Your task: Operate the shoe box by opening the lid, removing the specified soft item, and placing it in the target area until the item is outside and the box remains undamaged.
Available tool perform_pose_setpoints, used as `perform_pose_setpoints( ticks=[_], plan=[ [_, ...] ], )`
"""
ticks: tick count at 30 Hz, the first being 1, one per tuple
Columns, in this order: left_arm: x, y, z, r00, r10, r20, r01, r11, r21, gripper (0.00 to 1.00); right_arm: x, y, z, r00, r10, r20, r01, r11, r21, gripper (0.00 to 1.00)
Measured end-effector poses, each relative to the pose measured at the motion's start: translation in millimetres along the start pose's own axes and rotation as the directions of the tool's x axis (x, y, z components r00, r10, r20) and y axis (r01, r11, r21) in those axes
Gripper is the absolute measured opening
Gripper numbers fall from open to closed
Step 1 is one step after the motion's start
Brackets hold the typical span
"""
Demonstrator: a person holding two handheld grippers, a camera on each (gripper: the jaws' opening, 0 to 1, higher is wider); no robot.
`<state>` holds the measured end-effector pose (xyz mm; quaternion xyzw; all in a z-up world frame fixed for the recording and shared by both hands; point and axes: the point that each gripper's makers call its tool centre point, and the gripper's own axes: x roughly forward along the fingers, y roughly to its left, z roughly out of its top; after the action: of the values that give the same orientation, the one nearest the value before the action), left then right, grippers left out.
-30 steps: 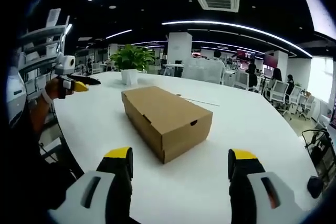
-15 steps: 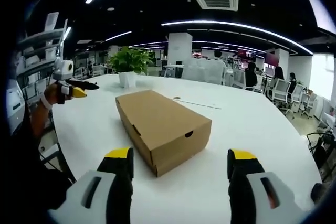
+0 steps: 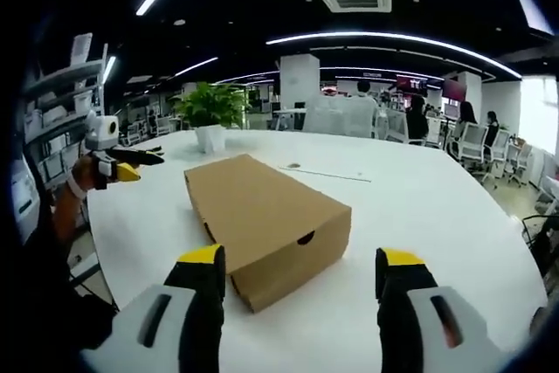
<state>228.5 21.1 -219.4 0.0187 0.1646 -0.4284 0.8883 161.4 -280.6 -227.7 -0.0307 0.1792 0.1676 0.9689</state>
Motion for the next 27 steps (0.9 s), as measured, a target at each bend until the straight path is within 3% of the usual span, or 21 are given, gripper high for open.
perform_pose_setpoints(
  ticks=[14,27],
  plan=[
    [3,-2.5,-4.6,1.000,-0.014,-0.006,0.014,1.000,-0.014,0.77,30,-6,-6.6,0.999,0.021,-0.044,-0.019,0.999,0.049,0.67],
    [5,-0.2,-11.5,1.000,-0.018,-0.018,0.018,1.000,-0.022,0.77,38,-15,-11.8,0.998,0.018,-0.058,-0.012,0.995,0.098,0.66]
  ],
)
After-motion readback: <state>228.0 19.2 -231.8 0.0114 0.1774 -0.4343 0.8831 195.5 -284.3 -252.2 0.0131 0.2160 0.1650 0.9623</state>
